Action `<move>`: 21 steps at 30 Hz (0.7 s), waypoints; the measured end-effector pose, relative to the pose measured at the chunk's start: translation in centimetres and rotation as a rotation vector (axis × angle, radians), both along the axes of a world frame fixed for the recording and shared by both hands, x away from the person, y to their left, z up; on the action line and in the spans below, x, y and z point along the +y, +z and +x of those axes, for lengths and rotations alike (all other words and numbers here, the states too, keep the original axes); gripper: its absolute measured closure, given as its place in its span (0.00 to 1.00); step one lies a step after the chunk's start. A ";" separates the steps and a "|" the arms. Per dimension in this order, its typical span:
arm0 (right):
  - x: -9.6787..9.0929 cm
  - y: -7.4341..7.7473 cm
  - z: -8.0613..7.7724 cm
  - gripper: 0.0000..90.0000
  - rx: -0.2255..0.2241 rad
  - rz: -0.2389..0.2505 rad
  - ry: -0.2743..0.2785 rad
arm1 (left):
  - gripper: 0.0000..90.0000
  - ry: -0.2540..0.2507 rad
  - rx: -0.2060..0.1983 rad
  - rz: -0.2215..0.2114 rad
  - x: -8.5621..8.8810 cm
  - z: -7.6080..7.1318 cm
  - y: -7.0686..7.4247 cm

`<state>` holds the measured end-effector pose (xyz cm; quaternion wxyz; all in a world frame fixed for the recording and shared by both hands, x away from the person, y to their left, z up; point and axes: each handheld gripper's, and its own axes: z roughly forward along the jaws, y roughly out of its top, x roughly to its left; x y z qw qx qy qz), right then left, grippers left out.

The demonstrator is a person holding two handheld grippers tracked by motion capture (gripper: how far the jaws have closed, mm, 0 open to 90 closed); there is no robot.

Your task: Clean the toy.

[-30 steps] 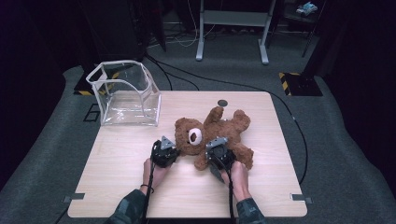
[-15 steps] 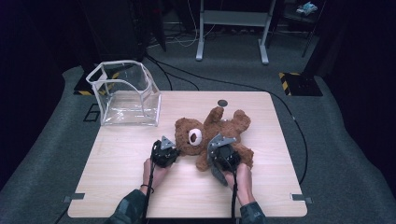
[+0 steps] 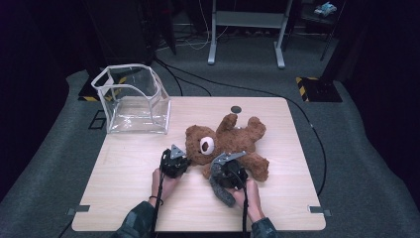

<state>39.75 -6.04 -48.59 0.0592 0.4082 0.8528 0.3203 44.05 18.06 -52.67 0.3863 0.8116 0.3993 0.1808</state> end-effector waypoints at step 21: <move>2.1 1.9 2.3 0.81 -0.084 -0.093 -0.139 | 0.90 0.002 -0.002 -0.001 0.0 0.0 0.0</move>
